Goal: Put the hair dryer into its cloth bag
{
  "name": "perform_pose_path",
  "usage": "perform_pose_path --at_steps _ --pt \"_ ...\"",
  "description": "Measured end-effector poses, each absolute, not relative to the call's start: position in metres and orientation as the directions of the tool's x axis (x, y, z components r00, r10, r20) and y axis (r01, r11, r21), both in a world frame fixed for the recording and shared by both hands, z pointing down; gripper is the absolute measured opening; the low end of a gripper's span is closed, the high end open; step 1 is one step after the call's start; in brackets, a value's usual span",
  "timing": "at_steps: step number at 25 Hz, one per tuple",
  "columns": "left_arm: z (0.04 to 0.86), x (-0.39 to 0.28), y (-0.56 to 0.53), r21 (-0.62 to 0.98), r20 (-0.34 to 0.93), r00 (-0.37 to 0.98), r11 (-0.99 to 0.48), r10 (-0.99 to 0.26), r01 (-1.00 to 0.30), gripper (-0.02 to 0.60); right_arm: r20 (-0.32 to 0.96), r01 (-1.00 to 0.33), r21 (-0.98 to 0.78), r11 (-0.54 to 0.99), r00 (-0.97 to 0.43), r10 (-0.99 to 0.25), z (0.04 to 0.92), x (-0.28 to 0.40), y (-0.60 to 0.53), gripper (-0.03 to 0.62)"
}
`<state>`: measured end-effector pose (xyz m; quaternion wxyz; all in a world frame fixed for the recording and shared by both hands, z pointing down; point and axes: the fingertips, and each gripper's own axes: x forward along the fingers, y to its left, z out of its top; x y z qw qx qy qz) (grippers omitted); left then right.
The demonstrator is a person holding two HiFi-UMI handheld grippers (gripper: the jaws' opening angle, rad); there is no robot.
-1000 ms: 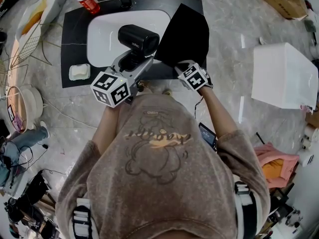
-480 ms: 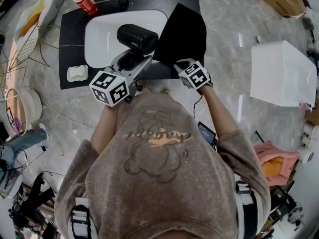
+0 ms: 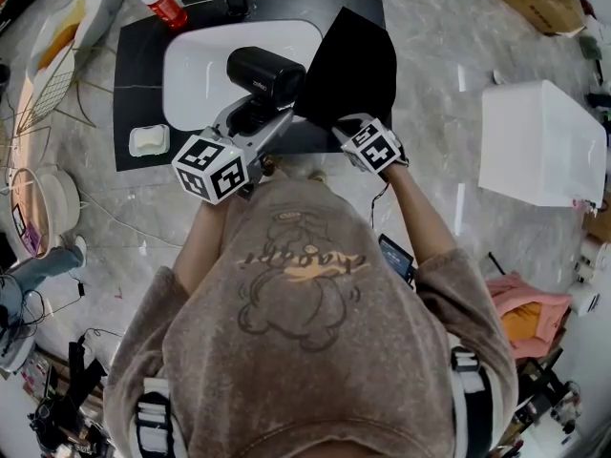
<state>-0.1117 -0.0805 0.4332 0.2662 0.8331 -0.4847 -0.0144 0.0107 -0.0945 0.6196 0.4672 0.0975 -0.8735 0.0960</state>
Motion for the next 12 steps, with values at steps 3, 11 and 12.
perform_pose_path --at_steps 3,11,12 --pt "0.434 -0.112 -0.081 0.458 0.234 0.532 -0.39 -0.814 -0.799 0.258 0.832 -0.276 -0.086 0.957 -0.548 -0.084 0.619 0.011 -0.098 0.005" --pt "0.434 -0.11 -0.081 0.461 0.236 0.533 -0.389 -0.813 -0.798 0.258 0.862 -0.223 -0.066 0.972 -0.504 -0.057 0.632 0.015 -0.089 0.078" --pt "0.434 -0.111 -0.081 0.461 0.237 0.532 -0.388 -0.813 -0.798 0.258 0.862 -0.228 -0.067 0.971 -0.503 -0.059 0.633 0.015 -0.089 0.072"
